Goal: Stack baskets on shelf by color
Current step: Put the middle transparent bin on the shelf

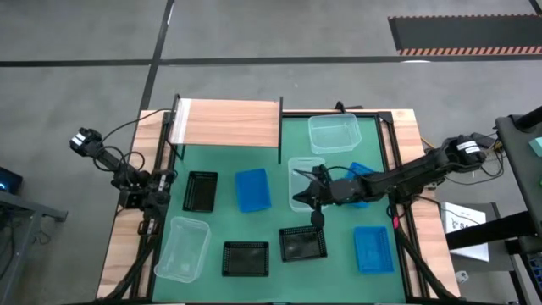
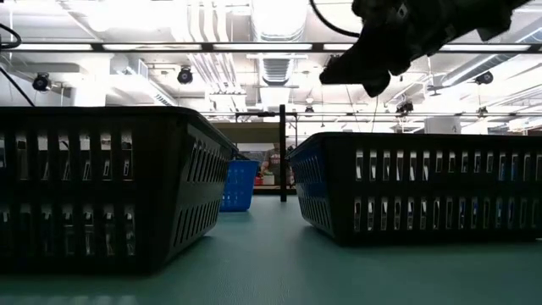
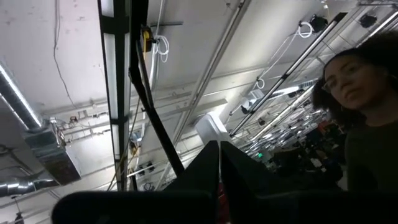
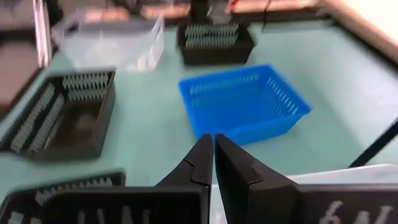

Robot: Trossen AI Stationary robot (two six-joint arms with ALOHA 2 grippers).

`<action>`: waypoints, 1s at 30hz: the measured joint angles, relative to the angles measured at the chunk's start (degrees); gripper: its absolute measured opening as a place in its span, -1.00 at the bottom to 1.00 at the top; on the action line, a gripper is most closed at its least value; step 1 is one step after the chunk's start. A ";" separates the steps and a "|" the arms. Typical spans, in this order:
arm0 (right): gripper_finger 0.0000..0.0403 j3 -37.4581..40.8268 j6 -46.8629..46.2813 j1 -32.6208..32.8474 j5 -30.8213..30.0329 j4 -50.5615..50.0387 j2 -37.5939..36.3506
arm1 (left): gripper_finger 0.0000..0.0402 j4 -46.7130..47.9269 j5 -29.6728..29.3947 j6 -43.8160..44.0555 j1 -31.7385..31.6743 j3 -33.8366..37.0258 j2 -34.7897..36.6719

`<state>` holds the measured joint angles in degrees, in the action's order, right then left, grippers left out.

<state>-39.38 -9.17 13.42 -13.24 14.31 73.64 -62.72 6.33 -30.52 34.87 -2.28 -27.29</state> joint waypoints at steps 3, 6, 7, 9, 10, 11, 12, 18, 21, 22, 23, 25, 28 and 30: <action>-0.85 -4.89 0.04 1.34 -0.02 -8.46 2.70 | -1.00 0.18 -0.68 0.04 0.00 0.02 0.04; -0.71 -10.43 0.11 2.73 -0.11 -16.36 5.50 | -1.00 0.10 -0.72 0.04 0.00 0.02 0.55; -0.66 -12.44 0.11 3.20 -0.13 -19.53 6.45 | -1.00 0.19 -0.72 0.04 0.00 0.02 0.83; -0.56 -16.73 0.10 4.01 -0.17 -27.22 8.31 | -1.00 0.14 -0.74 0.04 0.00 0.02 1.19; -0.51 -18.86 -0.06 4.43 -0.14 -31.66 9.22 | -1.00 0.13 -0.74 0.04 0.00 0.02 1.25; -0.46 -21.01 -0.38 4.80 -0.10 -36.12 10.17 | -1.00 0.18 -0.74 0.04 0.00 0.02 1.25; -0.42 -23.14 -0.71 5.15 0.00 -40.40 11.07 | -1.00 0.22 -0.75 0.04 0.00 0.02 1.25; -0.25 -31.29 -3.31 6.10 0.08 -58.53 16.09 | -1.00 0.15 -0.77 0.04 0.00 0.02 1.29; -0.22 -31.98 -3.56 6.04 -0.21 -60.46 17.16 | -1.00 0.20 -0.79 -0.08 0.00 0.02 1.49; -0.22 -31.97 -3.50 6.04 -0.28 -60.63 17.37 | -1.00 0.15 -0.79 -0.11 0.00 0.02 1.57; -0.22 -31.72 -3.37 6.04 -0.26 -60.66 17.47 | -1.00 0.15 -0.79 -0.11 0.00 0.02 1.60; -0.23 -31.45 -3.34 5.89 -0.26 -60.71 18.00 | -1.00 0.15 -0.79 -0.17 0.00 0.02 1.60; -0.25 -31.00 -3.56 5.66 -0.29 -60.56 18.69 | -1.00 0.09 -0.79 -0.28 0.00 0.02 1.57; -0.28 -30.99 -3.44 5.40 -0.38 -60.32 19.58 | -1.00 0.20 -0.79 -0.28 0.00 0.02 1.57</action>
<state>-70.37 -12.61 18.83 -13.61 -46.02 93.22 -62.52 5.54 -30.81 34.87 -2.26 -25.72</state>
